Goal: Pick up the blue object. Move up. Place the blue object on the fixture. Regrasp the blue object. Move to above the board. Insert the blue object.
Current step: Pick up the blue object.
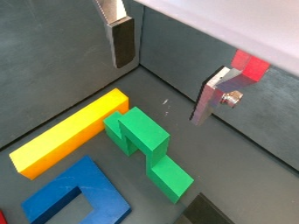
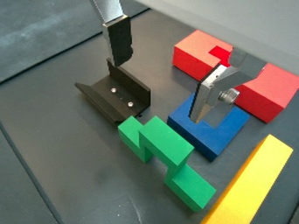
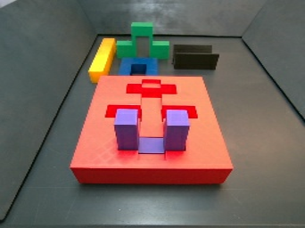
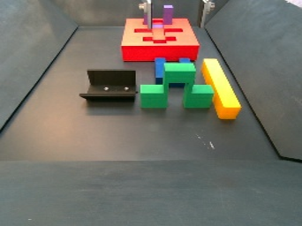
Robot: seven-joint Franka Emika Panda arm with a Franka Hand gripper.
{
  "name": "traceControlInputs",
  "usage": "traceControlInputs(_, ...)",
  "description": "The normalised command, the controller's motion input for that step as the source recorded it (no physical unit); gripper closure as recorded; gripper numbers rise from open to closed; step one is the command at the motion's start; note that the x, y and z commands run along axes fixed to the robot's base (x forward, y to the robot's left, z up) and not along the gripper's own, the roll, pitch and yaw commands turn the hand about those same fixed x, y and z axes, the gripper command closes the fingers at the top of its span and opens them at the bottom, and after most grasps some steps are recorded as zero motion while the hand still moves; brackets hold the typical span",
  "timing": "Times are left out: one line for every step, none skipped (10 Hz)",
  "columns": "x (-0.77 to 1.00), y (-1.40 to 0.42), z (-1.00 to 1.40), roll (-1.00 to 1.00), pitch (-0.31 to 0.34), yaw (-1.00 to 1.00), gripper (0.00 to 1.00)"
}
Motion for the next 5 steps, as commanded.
traceControlInputs(0.06,-0.7,-0.1,0.2,-0.083,0.0,0.0)
traceControlInputs(0.19,-0.97,-0.13,0.25,-0.109,0.0,0.0)
traceControlInputs(0.22,-1.0,-0.22,0.18,-0.123,0.0,0.0)
traceControlInputs(0.22,-1.0,-0.22,0.14,-0.13,0.0,0.0)
traceControlInputs(0.19,-0.99,-0.25,0.15,-0.121,0.0,0.0)
